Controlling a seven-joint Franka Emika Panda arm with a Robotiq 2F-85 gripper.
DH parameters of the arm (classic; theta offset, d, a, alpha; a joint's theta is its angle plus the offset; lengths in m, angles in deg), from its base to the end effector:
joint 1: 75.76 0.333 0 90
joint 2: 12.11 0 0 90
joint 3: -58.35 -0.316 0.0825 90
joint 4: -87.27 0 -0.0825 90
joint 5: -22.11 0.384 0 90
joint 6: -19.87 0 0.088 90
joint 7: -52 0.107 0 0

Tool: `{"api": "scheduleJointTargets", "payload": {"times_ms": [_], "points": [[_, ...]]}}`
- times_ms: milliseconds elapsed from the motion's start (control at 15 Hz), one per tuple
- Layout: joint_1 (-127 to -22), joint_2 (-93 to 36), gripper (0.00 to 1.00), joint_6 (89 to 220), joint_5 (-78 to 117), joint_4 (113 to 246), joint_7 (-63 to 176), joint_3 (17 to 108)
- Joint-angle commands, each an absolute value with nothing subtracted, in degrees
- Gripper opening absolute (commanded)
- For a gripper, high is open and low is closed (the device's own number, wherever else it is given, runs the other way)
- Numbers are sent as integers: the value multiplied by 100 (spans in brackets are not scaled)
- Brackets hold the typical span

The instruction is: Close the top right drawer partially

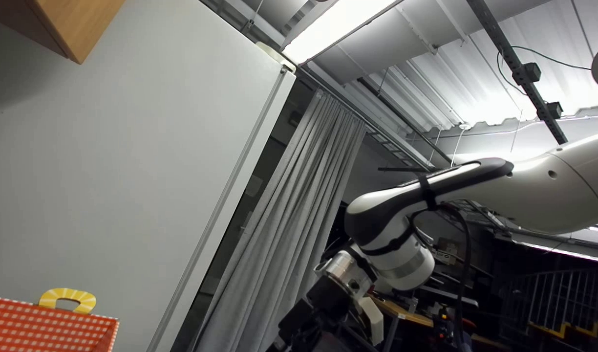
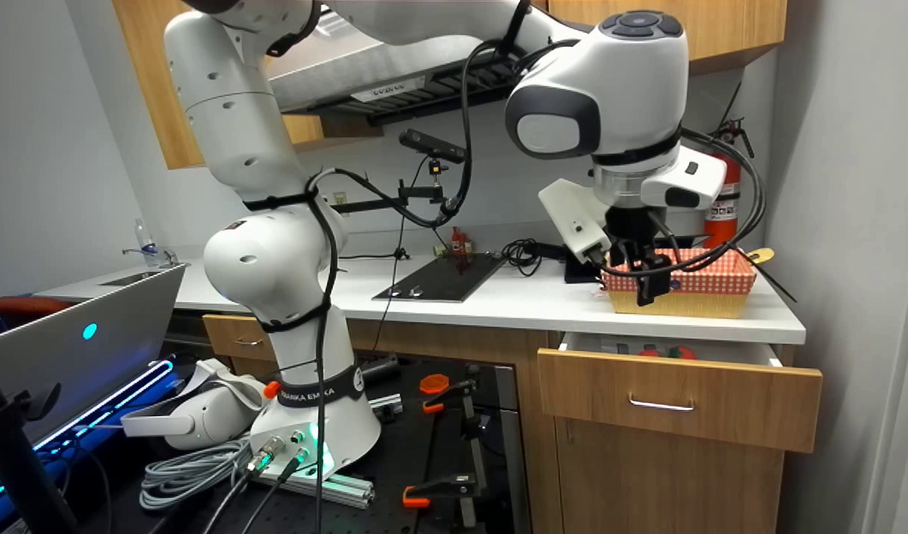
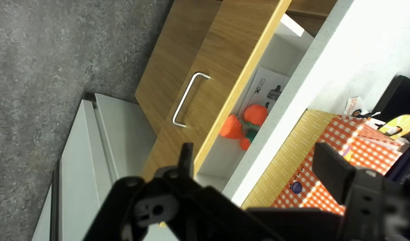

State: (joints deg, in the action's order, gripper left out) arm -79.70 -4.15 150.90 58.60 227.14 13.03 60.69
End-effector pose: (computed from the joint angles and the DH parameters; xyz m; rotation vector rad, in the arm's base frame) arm 0.4669 -0.0376 0.3573 -2.6771 -0.1888 -0.2318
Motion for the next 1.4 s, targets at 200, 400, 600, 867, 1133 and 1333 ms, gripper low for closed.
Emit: {"api": "scheduleJointTargets", "payload": {"times_ms": [200,400,600,867,1133,1333], "points": [[-7811,321,100,15353,5847,23326,968,6256],[-7805,748,100,15325,5692,23644,945,6305],[-7735,475,100,15278,5749,23439,1075,6379],[-7718,598,100,15282,5739,23533,1078,6392],[-7717,598,100,15282,5739,23544,1078,6392],[-7716,598,100,15282,5739,23544,1077,6392]]}}
